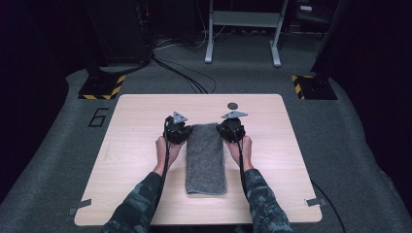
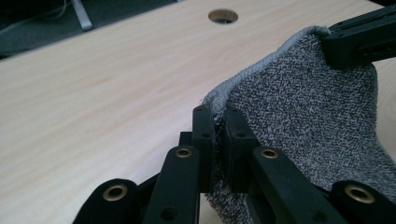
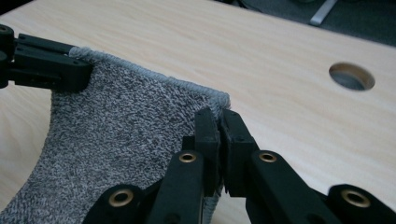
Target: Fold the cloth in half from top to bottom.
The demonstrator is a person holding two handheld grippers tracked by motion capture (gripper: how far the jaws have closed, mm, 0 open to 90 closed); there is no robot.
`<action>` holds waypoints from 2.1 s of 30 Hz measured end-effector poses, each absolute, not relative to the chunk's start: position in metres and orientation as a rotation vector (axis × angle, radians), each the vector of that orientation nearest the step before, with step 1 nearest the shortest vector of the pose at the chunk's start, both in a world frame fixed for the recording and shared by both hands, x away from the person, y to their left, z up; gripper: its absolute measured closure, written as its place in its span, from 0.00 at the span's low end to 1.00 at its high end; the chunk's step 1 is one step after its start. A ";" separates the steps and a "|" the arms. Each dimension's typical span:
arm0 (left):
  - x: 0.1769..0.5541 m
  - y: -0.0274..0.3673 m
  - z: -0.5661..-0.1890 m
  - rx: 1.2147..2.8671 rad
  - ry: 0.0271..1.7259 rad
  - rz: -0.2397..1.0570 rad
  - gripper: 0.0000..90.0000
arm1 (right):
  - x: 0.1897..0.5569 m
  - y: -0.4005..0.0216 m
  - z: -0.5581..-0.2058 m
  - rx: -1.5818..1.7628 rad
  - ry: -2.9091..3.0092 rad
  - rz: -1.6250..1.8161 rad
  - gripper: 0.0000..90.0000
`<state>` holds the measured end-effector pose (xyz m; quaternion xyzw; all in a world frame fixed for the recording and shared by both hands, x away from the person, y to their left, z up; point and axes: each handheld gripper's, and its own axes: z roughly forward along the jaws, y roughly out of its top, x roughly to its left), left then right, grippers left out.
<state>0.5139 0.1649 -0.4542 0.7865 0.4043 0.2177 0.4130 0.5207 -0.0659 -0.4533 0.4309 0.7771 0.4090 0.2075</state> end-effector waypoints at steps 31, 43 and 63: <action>0.447 0.165 -0.455 2.010 0.881 0.519 0.93 | 0.458 -0.085 -0.461 1.087 2.166 1.269 0.96; 0.430 0.168 -0.470 2.024 0.876 0.469 0.93 | 0.435 -0.088 -0.474 1.079 2.212 1.257 0.96; 0.400 0.170 -0.492 2.092 0.885 0.299 0.60 | 0.400 -0.096 -0.490 1.094 2.327 1.217 0.80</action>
